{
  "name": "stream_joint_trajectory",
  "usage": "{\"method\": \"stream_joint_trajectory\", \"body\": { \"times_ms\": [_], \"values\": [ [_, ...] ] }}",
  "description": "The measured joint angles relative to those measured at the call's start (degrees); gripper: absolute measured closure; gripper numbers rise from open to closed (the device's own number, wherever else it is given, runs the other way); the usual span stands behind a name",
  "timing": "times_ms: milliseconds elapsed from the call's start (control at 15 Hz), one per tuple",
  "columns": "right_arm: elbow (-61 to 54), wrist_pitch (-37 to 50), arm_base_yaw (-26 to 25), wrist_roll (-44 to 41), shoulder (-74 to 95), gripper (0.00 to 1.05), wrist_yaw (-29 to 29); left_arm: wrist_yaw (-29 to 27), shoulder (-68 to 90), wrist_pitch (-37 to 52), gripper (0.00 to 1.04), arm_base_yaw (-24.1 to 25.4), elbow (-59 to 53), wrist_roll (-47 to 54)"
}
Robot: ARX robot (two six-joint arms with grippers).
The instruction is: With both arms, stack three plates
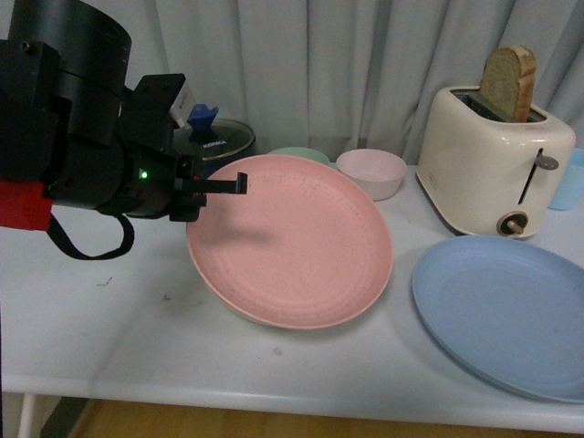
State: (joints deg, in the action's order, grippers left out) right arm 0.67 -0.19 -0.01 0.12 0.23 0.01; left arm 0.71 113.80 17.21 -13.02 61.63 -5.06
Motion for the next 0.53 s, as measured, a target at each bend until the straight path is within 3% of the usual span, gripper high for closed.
{"method": "stream_joint_trajectory", "body": {
  "times_ms": [532],
  "values": [
    [0.00,0.00,0.00,0.00,0.00,0.06,0.00,-3.72,7.78,2.05,1.02,1.01,2.49,-9.57]
  ]
}}
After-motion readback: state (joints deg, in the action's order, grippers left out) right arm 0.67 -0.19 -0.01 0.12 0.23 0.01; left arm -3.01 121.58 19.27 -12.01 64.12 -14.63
